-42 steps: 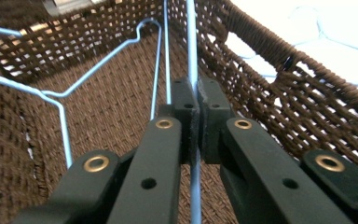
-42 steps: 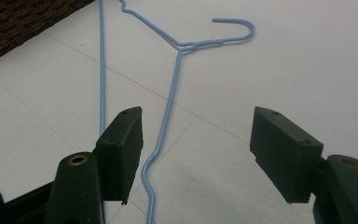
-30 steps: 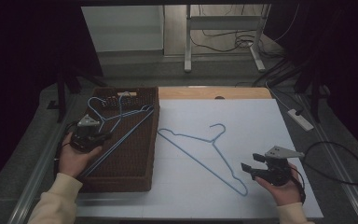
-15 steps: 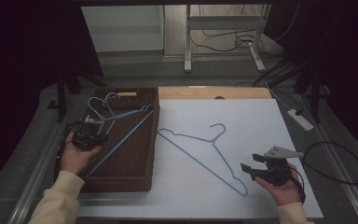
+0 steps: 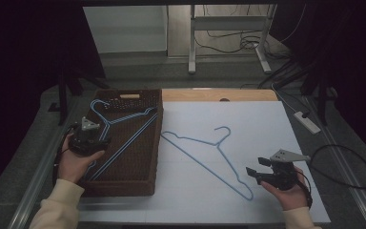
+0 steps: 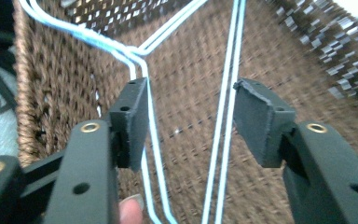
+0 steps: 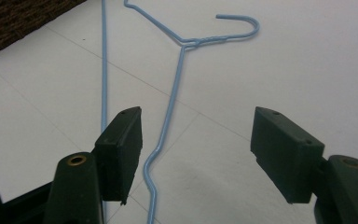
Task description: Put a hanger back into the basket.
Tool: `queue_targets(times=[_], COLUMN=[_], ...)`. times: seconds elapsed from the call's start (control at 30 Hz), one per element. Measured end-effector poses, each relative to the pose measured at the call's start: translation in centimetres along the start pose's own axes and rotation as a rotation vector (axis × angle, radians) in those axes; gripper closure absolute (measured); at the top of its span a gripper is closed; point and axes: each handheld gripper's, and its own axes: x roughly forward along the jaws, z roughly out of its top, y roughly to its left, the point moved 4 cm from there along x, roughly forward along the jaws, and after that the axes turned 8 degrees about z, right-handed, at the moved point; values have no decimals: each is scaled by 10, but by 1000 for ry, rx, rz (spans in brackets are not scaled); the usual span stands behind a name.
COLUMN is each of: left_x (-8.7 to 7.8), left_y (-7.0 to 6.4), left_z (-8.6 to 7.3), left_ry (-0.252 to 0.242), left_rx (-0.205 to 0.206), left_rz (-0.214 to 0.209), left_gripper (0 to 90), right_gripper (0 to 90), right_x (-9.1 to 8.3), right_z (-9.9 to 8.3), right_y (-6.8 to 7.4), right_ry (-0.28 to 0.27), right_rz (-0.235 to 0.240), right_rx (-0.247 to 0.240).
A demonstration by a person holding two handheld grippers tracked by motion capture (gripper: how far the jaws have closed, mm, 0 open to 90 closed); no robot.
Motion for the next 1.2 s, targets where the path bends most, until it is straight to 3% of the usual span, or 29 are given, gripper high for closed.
queue_targets(times=[0.23, 0.3, 0.57, 0.8, 1.2], left_x=[-28, -32, -56, -60, -63], left_y=[-21, -25, -67, -94, -105], left_z=[5, 5, 6, 3, -11], left_ry=[-113, -126, -207, -217, -248], left_rx=[-2, 5, 47, 86, 62], left_rz=[-139, -151, -310, -353, -362], left_gripper=[404, 397, 377, 372, 370], right_gripper=[344, 344, 344, 344, 341], right_x=[0, 0, 1, 0, 0], right_z=[0, 0, 0, -1, 0], right_y=[1, 1, 1, 1, 1], right_ry=[4, 4, 10, 11, 5], right_rz=[2, 2, 4, 5, 8], right_rx=[-1, -1, -4, -6, -6])
